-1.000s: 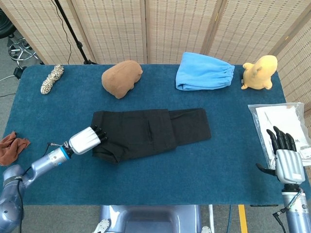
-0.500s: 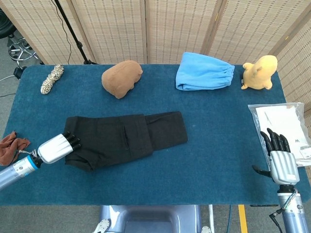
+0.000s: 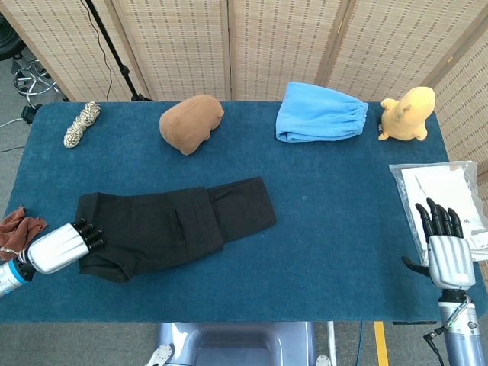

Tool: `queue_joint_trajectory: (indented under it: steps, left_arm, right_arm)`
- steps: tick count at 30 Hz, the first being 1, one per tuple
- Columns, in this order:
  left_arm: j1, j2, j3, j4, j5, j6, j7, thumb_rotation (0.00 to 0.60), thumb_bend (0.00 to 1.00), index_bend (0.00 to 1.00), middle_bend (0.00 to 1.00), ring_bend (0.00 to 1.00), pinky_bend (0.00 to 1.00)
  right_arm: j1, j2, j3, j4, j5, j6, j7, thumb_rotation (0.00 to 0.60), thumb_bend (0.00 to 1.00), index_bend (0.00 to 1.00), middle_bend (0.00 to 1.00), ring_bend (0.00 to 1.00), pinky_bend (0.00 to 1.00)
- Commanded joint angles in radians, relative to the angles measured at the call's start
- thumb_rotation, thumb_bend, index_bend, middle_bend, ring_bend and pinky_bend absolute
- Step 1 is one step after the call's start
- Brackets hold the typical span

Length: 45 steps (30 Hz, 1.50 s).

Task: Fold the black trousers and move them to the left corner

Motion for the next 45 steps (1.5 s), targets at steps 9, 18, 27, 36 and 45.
queue_joint_trajectory:
  steps: [9, 18, 27, 36, 45]
  left_arm:
    - [-0.12, -0.065, -0.048, -0.025, -0.024, -0.023, 0.027, 0.6, 0.65, 0.67, 0.49, 0.45, 0.53]
    - [-0.293, -0.142, -0.084, -0.05, -0.029, -0.085, 0.092, 0.6, 0.65, 0.67, 0.49, 0.45, 0.53]
    - [-0.444, -0.216, -0.095, -0.07, -0.017, -0.197, 0.174, 0.6, 0.65, 0.67, 0.49, 0.45, 0.53]
    - [-0.536, -0.293, -0.077, -0.063, 0.011, -0.292, 0.235, 0.6, 0.65, 0.67, 0.49, 0.44, 0.53]
    - [-0.612, -0.346, -0.081, -0.031, 0.01, -0.341, 0.253, 0.6, 0.65, 0.67, 0.49, 0.43, 0.53]
  right_arm:
    - [-0.002, 0.011, 0.001, -0.013, 0.003, -0.004, 0.019, 0.6, 0.0, 0.0, 0.0, 0.0, 0.0]
    - [-0.005, 0.019, 0.007, -0.017, 0.013, -0.005, 0.03, 0.6, 0.0, 0.0, 0.0, 0.0, 0.0]
    - [-0.003, 0.023, 0.013, -0.012, 0.026, -0.015, 0.046, 0.6, 0.0, 0.0, 0.0, 0.0, 0.0]
    - [-0.002, 0.026, 0.015, -0.01, 0.034, -0.023, 0.058, 0.6, 0.0, 0.0, 0.0, 0.0, 0.0]
    - [-0.001, 0.03, 0.023, -0.006, 0.049, -0.027, 0.066, 0.6, 0.0, 0.0, 0.0, 0.0, 0.0]
